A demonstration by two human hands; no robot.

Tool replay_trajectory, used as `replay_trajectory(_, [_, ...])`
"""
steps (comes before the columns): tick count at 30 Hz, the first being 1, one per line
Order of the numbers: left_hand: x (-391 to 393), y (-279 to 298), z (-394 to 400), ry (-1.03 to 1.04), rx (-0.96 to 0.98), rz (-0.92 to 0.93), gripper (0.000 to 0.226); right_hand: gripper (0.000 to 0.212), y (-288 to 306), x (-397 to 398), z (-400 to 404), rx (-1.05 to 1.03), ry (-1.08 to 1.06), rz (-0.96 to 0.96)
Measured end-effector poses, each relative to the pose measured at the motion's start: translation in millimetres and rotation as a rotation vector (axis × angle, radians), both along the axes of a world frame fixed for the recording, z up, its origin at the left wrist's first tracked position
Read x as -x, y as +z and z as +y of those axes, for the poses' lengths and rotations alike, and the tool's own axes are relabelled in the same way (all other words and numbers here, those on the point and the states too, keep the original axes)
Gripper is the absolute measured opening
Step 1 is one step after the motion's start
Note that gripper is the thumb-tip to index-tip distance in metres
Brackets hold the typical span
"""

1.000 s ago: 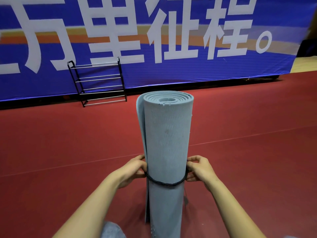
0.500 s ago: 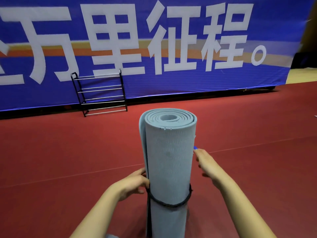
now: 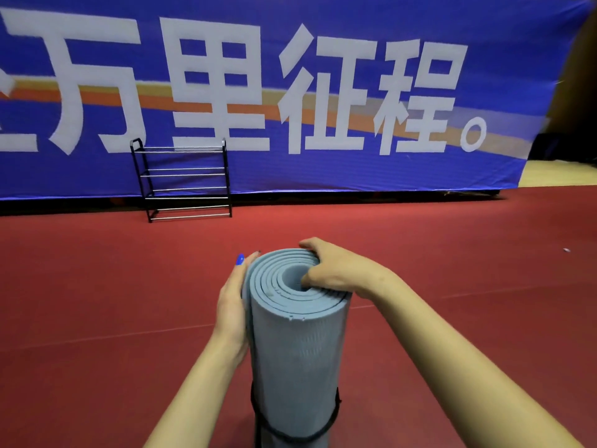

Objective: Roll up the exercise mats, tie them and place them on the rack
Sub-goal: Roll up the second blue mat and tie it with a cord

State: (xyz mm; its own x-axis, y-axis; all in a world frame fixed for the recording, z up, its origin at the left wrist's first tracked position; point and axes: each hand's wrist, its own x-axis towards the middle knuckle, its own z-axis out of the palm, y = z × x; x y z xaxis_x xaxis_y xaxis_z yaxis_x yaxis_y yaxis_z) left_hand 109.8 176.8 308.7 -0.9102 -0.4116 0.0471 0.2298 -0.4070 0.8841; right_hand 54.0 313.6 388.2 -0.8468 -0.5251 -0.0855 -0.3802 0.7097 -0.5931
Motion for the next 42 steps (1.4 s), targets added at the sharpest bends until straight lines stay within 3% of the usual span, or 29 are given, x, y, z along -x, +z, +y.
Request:
replay_trajectory(5, [11.8,31.2,-5.6,-0.146,0.485,-0.122,0.064,0.053,-5.3,20.7,-0.8,0.050,-0.126,-0.009])
replay_trajectory(7, [21.3,32.8,-3.6,-0.117,0.487,-0.167,0.074,0.050,-9.9,30.8,-0.4,0.129,-0.164,-0.024])
replay_trajectory(11, [65.3,29.9,-11.6,-0.111,0.424,-0.184,0.051,0.040,-19.1,77.9,-5.7,0.206,-0.170,-0.080])
replay_trajectory(18, [170.8,20.1,-30.8,-0.180,0.439,-0.296,0.044,0.026,-31.7,181.0,-13.8,0.232,-0.145,-0.231])
replay_trajectory(20, [187.5,18.9,-31.2,-0.196,0.416,-0.336,0.046,0.038,-34.0,198.0,-15.0,0.264,-0.207,-0.274])
replay_trajectory(23, [202.2,23.5,-34.0,-0.174,0.359,-0.409,0.044,0.086,-36.7,213.5,-25.7,0.197,-0.354,-0.323])
replay_trajectory(26, [195.8,35.1,-29.5,-0.096,0.417,-0.504,0.039,0.120,-27.2,206.7,-43.1,0.101,-0.544,-0.401])
replay_trajectory(29, [163.3,50.8,-37.1,-0.146,0.466,-0.634,0.047,0.128,-3.8,182.7,-58.6,0.020,-0.612,-0.603])
replay_trajectory(32, [96.7,67.9,-47.4,-0.415,0.587,-0.959,0.086,0.110,28.0,132.8,-61.6,-0.140,-0.483,-0.825])
replay_trajectory(34, [51.4,121.6,-46.4,-0.461,0.476,-1.141,0.093,0.084,46.5,88.0,-56.3,-0.309,-0.383,-0.875])
replay_trajectory(36, [16.4,197.1,-49.9,-0.424,0.236,-1.238,0.055,0.059,72.8,48.8,-53.6,-0.433,-0.312,-0.847])
replay_trajectory(38, [-20.2,255.6,-62.0,-0.352,-0.038,-1.306,0.017,0.048,137.9,27.9,-68.2,-0.433,-0.277,-0.793])
replay_trajectory(40, [-54.2,298.0,-85.5,-0.350,-0.238,-1.287,0.016,0.046,198.5,32.3,-85.5,-0.425,-0.320,-0.756])
replay_trajectory(42, [-72.3,317.6,-117.0,-0.278,-0.424,-1.315,0.034,0.051,247.9,45.7,-98.2,-0.388,-0.395,-0.724])
